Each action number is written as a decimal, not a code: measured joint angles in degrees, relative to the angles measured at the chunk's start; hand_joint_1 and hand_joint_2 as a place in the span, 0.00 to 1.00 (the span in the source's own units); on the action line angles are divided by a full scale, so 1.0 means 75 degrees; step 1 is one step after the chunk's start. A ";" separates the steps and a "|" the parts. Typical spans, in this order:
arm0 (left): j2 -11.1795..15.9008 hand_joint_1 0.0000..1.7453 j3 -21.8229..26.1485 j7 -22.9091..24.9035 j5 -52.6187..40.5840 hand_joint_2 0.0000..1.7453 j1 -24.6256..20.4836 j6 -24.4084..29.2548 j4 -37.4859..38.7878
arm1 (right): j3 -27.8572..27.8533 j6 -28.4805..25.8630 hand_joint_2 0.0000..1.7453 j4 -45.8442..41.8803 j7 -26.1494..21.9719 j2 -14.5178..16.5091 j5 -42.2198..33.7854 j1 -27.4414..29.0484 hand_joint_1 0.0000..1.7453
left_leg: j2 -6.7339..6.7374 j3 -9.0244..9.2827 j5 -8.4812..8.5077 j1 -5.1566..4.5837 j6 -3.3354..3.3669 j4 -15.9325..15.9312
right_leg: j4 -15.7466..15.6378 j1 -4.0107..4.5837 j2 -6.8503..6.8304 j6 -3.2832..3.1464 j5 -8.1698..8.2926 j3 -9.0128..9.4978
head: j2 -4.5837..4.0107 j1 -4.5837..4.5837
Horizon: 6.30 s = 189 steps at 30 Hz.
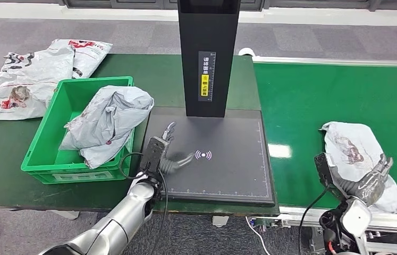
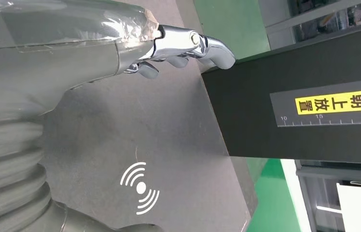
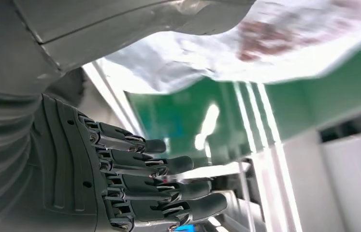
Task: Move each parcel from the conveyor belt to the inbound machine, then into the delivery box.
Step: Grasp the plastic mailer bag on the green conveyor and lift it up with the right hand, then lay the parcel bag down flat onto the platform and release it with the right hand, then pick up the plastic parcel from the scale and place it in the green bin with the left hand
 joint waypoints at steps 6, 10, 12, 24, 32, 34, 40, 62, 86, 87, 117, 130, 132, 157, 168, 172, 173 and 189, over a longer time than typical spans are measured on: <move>0.0032 0.00 0.0001 -0.0004 0.0004 1.00 0.0019 -0.0048 -0.0025 | 0.0009 0.0855 1.00 0.1141 0.1434 -0.0363 0.0693 -0.0314 0.00 | -0.0004 -0.0002 0.0000 0.0000 0.0000 -0.0001 | 0.0001 0.0001 -0.0005 0.0000 0.0000 0.0000 | 0.0001 -0.0001; 0.0058 0.00 0.0001 -0.0003 -0.0006 1.00 0.0020 -0.0104 -0.0050 | 0.0085 0.1518 1.00 0.1583 0.1916 -0.0505 0.0954 -0.0457 0.00 | -0.0003 0.0000 0.0000 0.0001 0.0000 -0.0001 | 0.0001 0.0001 -0.0004 0.0000 -0.0001 -0.0001 | 0.0001 -0.0001; 0.0071 0.00 0.0001 0.0003 -0.0011 1.00 0.0021 -0.0149 -0.0066 | 0.0141 0.2044 1.00 0.1760 0.2156 -0.0566 0.1076 -0.0514 0.00 | -0.0004 0.0000 0.0000 0.0001 0.0000 -0.0001 | 0.0001 0.0001 -0.0005 0.0000 -0.0001 -0.0001 | 0.0001 -0.0001; 0.0143 0.00 0.0001 0.0078 -0.0004 1.00 0.0019 -0.0406 -0.0089 | 0.0335 0.4462 1.00 0.2185 0.2341 -0.0695 0.0974 -0.0709 1.00 | -0.0001 0.0036 -0.0006 0.0003 0.0012 0.0001 | -0.0011 0.0003 -0.0009 0.0007 -0.0004 0.0044 | 0.0001 -0.0001; 0.0195 0.00 0.0004 0.0103 0.0004 1.00 0.0034 -0.0410 -0.0100 | 0.0337 0.4139 1.00 0.2199 0.2080 -0.0738 0.0782 -0.0719 1.00 | 0.0001 0.0040 -0.0005 0.0003 0.0011 0.0004 | -0.0010 0.0004 -0.0004 0.0007 0.0000 0.0046 | 0.0001 -0.0002; 0.0201 0.00 0.0003 0.0115 0.0004 1.00 0.0041 -0.0410 -0.0112 | 0.0336 0.4089 1.00 0.2202 0.2040 -0.0738 0.0752 -0.0718 1.00 | 0.0001 0.0040 -0.0005 0.0003 0.0010 0.0004 | -0.0008 0.0005 -0.0003 0.0007 0.0000 0.0043 | 0.0001 -0.0002; 0.0205 0.00 0.0004 0.0124 0.0004 1.00 0.0048 -0.0410 -0.0129 | 0.0337 0.4062 1.00 0.2226 0.2001 -0.0737 0.0735 -0.0716 1.00 | -0.0001 0.0037 -0.0005 0.0005 0.0009 0.0001 | -0.0006 0.0006 -0.0005 0.0004 -0.0003 0.0040 | 0.0002 -0.0002; 0.0315 0.00 0.0536 0.0268 -0.0535 1.00 0.0605 0.0512 -0.0852 | 0.3128 0.0442 1.00 -0.2759 -0.1732 0.0772 -0.3351 0.0597 1.00 | 0.0003 0.0024 0.0002 0.0008 -0.0004 -0.0006 | 0.0011 0.0007 0.0002 -0.0009 -0.0011 0.0011 | 0.0000 -0.0002; 0.0230 0.00 0.0721 0.0364 -0.0764 1.00 0.0288 0.0257 -0.0804 | 0.6250 0.3651 1.00 -0.3987 -0.0259 0.1128 -0.2852 0.1505 1.00 | 0.0010 0.0018 0.0002 0.0006 -0.0005 -0.0005 | 0.0005 0.0005 0.0007 -0.0011 -0.0010 0.0008 | 0.0001 -0.0002; 0.0232 0.00 0.0721 0.0364 -0.0761 1.00 0.0279 0.0244 -0.0799 | 0.6320 0.3818 1.00 -0.3872 -0.0206 0.1093 -0.2848 0.1521 1.00 | 0.0009 0.0018 0.0002 0.0006 -0.0005 -0.0005 | 0.0005 0.0004 0.0007 -0.0011 -0.0010 0.0008 | 0.0001 -0.0002; 0.0278 0.00 0.0723 -0.0096 -0.0305 1.00 0.0444 0.0805 -0.1289 | 0.6753 0.2566 1.00 -0.3606 -0.1620 0.0479 -0.4535 0.1860 0.00 | 0.0010 0.0029 0.0002 0.0005 -0.0005 -0.0005 | 0.0004 0.0004 0.0007 -0.0010 -0.0007 0.0018 | 0.0001 -0.0002; 0.0226 0.00 0.0718 -0.0548 -0.0002 1.00 0.0602 0.1045 -0.1814 | 0.5428 0.2697 1.00 -0.4334 -0.3719 0.0802 -0.7545 0.2112 0.00 | 0.0011 0.0026 0.0000 0.0006 -0.0005 -0.0005 | 0.0004 0.0005 0.0008 -0.0010 -0.0008 0.0014 | 0.0001 -0.0002; 0.0218 0.00 0.0698 -0.0559 -0.0135 1.00 0.0616 0.1088 -0.1865 | 0.5282 0.2934 1.00 -0.4378 -0.3829 0.0864 -0.7944 0.2093 0.00 | 0.0011 0.0026 0.0000 0.0006 -0.0005 -0.0005 | 0.0004 0.0005 0.0008 -0.0010 -0.0008 0.0014 | 0.0001 -0.0002; 0.0200 0.00 -0.2143 0.0518 -0.4948 1.00 0.0078 -0.0862 -0.0457 | 0.4138 0.5031 1.00 -0.4254 -0.3612 0.1110 -0.9174 0.1517 0.00 | 0.0015 0.0023 0.0000 0.0002 -0.0004 -0.0004 | 0.0003 0.0001 0.0015 -0.0009 -0.0005 0.0009 | 0.0001 -0.0001; 0.0182 0.00 -0.2556 0.0524 -0.5000 1.00 -0.0156 -0.0862 0.0054 | 0.3867 0.5058 1.00 -0.4206 -0.3612 0.1172 -0.9156 0.1483 0.00 | 0.0013 0.0023 0.0000 0.0004 -0.0004 -0.0005 | 0.0005 0.0004 0.0013 -0.0010 -0.0006 0.0009 | 0.0001 -0.0002; 0.0182 0.00 -0.2579 0.0522 -0.5000 1.00 -0.0194 -0.0862 0.0134 | 0.3842 0.5062 1.00 -0.4181 -0.3612 0.1186 -0.9156 0.1477 0.00 | 0.0013 0.0023 0.0000 0.0003 -0.0004 -0.0005 | 0.0004 0.0003 0.0013 -0.0010 -0.0006 0.0009 | 0.0000 -0.0002; 0.0182 0.00 -0.2584 0.0522 -0.5000 1.00 -0.0203 -0.0862 0.0152 | 0.3840 0.5062 1.00 -0.4176 -0.3612 0.1189 -0.9156 0.1475 0.00 | 0.0013 0.0023 0.0000 0.0003 -0.0004 -0.0005 | 0.0004 0.0003 0.0013 -0.0010 -0.0006 0.0009 | 0.0000 -0.0002; 0.0168 0.00 -0.2590 0.0521 -0.5002 1.00 -0.0238 -0.0862 0.0271 | 0.3831 0.5062 1.00 -0.4147 -0.3612 0.1192 -0.9158 0.1464 0.00 | 0.0013 0.0023 0.0000 0.0003 -0.0004 -0.0005 | 0.0004 0.0003 0.0013 -0.0010 -0.0005 0.0010 | 0.0001 -0.0002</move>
